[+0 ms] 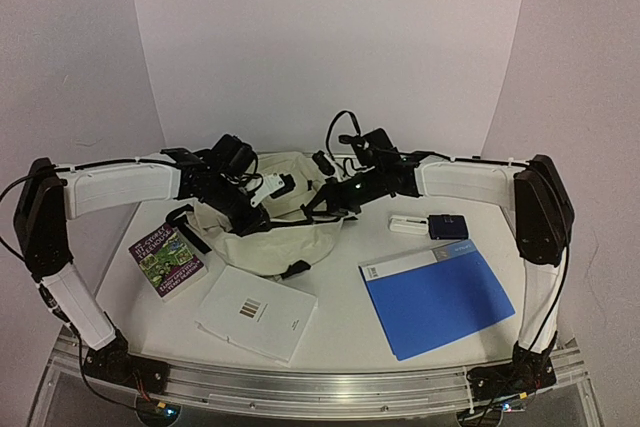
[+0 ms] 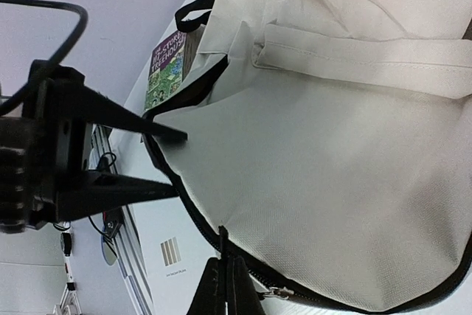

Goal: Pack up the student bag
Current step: Unzip the student bag at the center of the board.

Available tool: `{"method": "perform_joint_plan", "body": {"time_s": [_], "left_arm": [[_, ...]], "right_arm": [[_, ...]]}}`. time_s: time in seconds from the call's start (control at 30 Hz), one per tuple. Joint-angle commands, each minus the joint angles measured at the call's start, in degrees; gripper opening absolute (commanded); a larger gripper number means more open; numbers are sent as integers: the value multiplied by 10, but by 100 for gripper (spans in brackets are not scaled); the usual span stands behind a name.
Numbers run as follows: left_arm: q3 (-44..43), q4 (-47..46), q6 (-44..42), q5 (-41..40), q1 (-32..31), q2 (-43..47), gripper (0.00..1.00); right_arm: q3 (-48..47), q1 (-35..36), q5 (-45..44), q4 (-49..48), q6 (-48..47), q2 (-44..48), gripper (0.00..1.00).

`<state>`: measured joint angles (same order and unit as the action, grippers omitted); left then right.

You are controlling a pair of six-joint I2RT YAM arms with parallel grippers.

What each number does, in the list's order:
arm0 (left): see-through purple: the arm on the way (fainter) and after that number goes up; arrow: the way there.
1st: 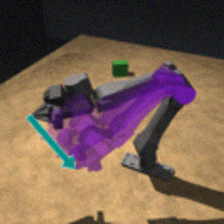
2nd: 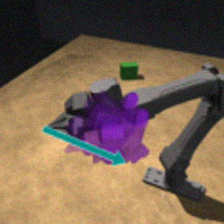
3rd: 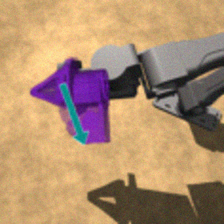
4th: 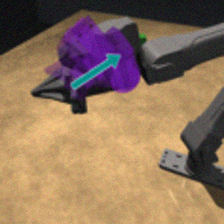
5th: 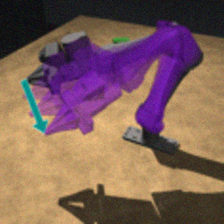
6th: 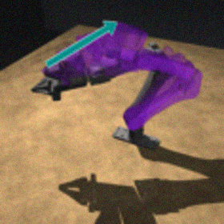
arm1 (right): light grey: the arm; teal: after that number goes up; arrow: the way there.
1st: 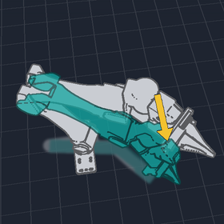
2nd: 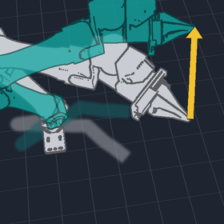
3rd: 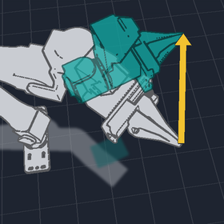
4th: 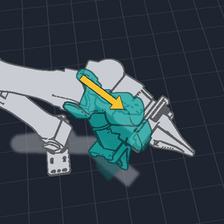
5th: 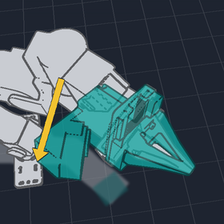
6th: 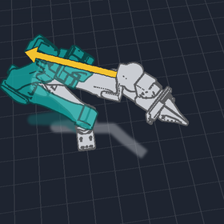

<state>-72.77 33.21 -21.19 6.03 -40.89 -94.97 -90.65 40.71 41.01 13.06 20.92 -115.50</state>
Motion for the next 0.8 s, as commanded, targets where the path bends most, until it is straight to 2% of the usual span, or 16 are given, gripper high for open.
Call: {"method": "perform_joint_plan", "body": {"time_s": [0.0, 0.27, 0.47, 0.5, 0.6, 0.77], "left_arm": [[0, -2, 1, -79, 0, 11, 1], [27, -7, 2, -111, 11, 63, 0], [24, -1, 4, -109, 15, 77, 3], [20, -1, 9, -101, 15, 78, 6], [-6, 4, 29, -54, 8, 77, 37], [-36, -13, 42, -6, -36, 61, 61]], "right_arm": [[0, -34, 11, -19, 2, 16, 0], [37, -129, -26, -18, -22, -1, 0], [15, -116, 19, -19, 4, -14, 0], [11, -108, 26, -20, 6, -12, 0], [-1, -84, 52, -24, 15, -5, 0], [-14, -58, 70, -35, 36, 1, 0]]}}
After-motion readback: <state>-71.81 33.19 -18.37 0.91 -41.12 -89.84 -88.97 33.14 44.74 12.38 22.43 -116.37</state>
